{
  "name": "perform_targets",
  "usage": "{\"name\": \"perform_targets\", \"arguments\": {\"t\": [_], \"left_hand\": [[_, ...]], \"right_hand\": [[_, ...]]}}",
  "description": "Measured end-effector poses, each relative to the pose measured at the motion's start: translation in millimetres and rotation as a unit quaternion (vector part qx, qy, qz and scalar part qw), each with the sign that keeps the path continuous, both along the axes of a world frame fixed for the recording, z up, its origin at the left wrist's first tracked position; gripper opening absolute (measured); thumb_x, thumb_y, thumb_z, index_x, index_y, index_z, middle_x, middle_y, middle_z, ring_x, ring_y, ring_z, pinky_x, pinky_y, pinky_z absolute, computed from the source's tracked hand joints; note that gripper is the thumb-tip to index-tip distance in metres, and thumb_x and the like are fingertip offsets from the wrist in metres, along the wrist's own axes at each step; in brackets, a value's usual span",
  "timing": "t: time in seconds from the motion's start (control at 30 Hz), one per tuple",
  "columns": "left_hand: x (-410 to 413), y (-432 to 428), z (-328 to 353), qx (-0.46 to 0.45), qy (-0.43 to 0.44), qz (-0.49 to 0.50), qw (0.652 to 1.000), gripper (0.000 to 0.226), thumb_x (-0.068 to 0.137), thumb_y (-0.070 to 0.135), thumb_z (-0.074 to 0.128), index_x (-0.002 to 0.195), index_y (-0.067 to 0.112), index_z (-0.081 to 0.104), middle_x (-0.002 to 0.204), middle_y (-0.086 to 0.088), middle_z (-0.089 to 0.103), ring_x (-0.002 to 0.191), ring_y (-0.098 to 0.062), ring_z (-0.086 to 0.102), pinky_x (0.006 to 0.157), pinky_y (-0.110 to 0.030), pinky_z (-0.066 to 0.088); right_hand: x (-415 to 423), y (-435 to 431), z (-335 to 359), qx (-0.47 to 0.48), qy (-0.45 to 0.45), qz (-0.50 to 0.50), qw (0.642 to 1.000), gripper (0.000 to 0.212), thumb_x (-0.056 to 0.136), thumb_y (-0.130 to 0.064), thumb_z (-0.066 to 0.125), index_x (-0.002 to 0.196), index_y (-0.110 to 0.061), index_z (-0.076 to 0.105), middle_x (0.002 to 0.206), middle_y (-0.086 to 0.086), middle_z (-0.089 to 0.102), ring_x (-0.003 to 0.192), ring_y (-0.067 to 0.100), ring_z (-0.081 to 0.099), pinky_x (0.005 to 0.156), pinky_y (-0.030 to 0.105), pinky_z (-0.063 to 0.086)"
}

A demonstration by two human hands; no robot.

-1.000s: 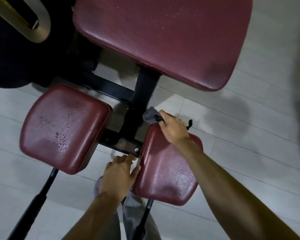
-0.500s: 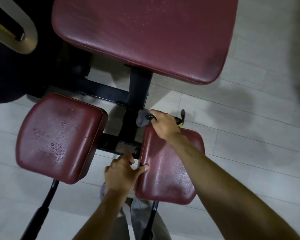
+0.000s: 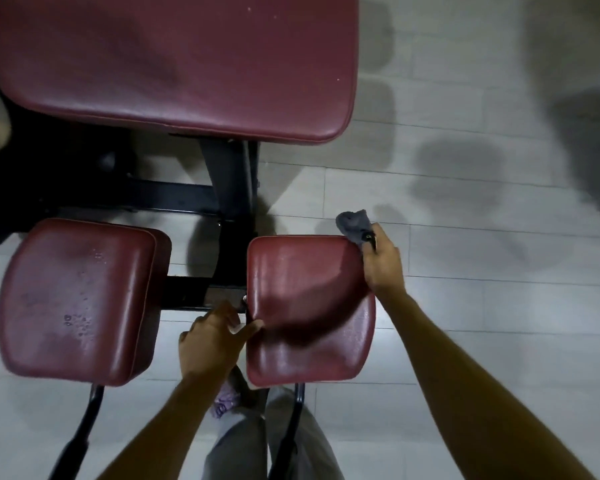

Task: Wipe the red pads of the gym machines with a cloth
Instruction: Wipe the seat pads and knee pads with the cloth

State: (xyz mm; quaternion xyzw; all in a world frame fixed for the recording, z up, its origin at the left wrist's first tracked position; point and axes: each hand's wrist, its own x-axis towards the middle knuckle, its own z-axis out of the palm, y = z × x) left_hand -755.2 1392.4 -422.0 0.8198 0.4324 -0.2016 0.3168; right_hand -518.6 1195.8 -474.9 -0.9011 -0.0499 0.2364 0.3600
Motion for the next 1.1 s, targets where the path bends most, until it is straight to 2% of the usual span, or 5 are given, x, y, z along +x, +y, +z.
{"name": "perform_targets", "arguments": {"t": [0.13,0.47,0.7,1.0,1.1], "left_hand": [[0,1,1,0.000,0.006,-0.028,1.000,0.052,0.072,0.084,0.055,0.083,0.033,0.051,0.084,0.018,0.063,0.076,-0.013,0.062,0.074,-0.035,0.052],[-11,10,11,-0.018,-0.018,-0.054,0.998,0.031,0.088,0.053,0.070,0.092,0.026,0.056,0.091,0.002,0.070,0.091,-0.028,0.067,0.084,-0.042,0.053],[-64,58,43,0.008,-0.067,-0.116,0.991,0.011,0.095,0.032,0.065,0.101,0.023,0.062,0.101,0.004,0.071,0.095,-0.026,0.066,0.080,-0.038,0.052],[-132,136,66,0.028,-0.101,-0.146,0.984,0.009,0.091,0.017,0.064,0.093,0.023,0.058,0.081,0.001,0.067,0.073,-0.025,0.061,0.076,-0.040,0.054],[-153,159,74,0.033,-0.120,-0.138,0.983,0.010,0.091,0.016,0.065,0.098,0.021,0.062,0.087,-0.001,0.069,0.077,-0.026,0.063,0.074,-0.039,0.055]], "right_hand": [[-47,-29,3,-0.006,-0.018,-0.083,0.996,0.015,0.103,-0.019,0.041,0.109,-0.010,0.051,0.088,0.005,0.063,0.068,0.015,0.054,0.058,0.027,0.037],[-181,-43,28,-0.059,0.071,-0.363,0.927,0.016,0.104,-0.002,0.038,0.117,-0.008,0.045,0.102,0.011,0.060,0.094,0.035,0.058,0.079,0.037,0.041],[-243,21,27,-0.016,0.163,-0.637,0.753,0.042,0.100,-0.005,0.043,0.141,-0.014,0.039,0.138,0.024,0.054,0.119,0.046,0.057,0.102,0.060,0.049],[-284,123,64,0.002,0.198,-0.661,0.724,0.049,0.103,0.000,0.042,0.149,-0.004,0.029,0.145,0.028,0.047,0.129,0.044,0.051,0.106,0.047,0.042],[-310,148,68,0.112,0.244,-0.627,0.731,0.038,0.104,-0.002,0.046,0.141,-0.001,0.041,0.128,0.028,0.059,0.098,0.024,0.074,0.075,0.029,0.057]]}}
